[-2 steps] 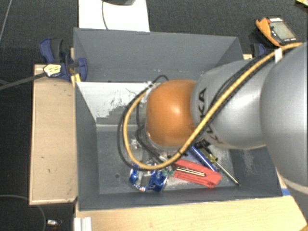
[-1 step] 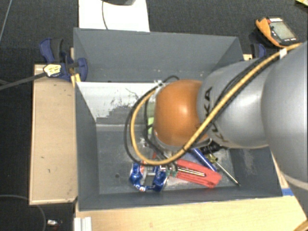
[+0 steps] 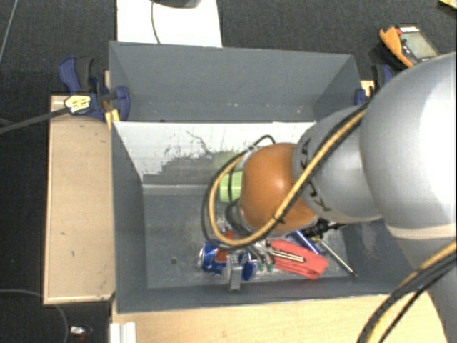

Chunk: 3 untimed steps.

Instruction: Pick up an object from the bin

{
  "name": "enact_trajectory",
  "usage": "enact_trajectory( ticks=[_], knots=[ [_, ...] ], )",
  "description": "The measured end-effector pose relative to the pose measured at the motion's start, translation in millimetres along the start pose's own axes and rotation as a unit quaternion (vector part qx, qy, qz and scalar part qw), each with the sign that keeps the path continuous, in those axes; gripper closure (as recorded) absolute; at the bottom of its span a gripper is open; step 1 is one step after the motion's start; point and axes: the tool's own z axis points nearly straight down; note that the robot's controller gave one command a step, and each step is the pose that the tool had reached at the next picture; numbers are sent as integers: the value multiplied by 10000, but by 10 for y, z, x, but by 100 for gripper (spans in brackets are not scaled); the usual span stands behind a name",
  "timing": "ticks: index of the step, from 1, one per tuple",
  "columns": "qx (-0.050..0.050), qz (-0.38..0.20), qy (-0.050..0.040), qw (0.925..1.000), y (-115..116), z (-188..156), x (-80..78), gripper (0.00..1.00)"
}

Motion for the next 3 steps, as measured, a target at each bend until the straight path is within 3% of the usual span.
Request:
enact_trajectory(
  ticks=[1, 3],
  knots=[
    [-36, 939, -69, 9956, 263, -58, -45, 100],
    [-33, 943, -63, 9955, 259, -218, -35, 100]
  ],
)
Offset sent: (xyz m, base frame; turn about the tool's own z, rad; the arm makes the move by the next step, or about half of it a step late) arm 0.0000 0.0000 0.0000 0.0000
